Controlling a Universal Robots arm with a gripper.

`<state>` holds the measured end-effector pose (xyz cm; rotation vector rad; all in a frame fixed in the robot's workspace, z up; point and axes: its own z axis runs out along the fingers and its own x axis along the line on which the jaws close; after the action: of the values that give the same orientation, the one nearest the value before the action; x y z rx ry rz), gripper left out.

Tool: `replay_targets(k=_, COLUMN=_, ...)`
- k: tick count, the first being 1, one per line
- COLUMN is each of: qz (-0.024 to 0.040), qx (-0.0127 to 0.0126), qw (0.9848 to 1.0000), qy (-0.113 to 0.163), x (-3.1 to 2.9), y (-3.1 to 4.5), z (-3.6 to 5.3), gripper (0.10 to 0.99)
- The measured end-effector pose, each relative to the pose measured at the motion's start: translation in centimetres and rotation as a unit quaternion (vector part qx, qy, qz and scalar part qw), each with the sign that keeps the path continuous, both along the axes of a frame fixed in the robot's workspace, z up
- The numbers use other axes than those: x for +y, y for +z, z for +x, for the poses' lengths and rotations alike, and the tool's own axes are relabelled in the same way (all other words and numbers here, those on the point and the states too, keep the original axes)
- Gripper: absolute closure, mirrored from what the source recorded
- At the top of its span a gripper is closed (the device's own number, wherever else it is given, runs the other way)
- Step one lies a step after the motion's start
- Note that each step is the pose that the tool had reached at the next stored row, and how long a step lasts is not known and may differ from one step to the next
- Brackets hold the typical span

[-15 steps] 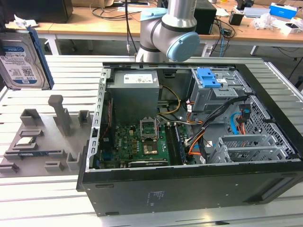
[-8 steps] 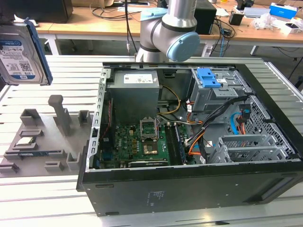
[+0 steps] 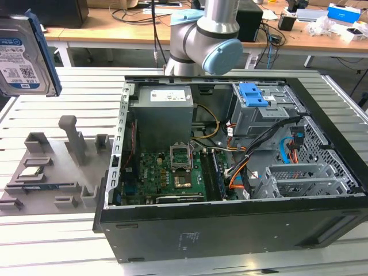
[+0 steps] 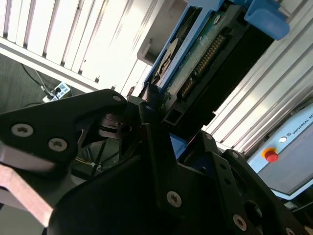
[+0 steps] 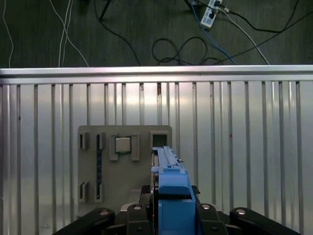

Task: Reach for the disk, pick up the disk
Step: 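Pick up the disk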

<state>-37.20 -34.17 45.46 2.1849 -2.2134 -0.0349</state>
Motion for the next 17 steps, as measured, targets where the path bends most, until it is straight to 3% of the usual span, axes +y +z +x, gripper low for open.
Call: replay_targets(k=17, qz=0.0, qx=0.0001, qw=1.0, qy=0.0, x=0.0, y=3.19, z=0.27, gripper=0.718)
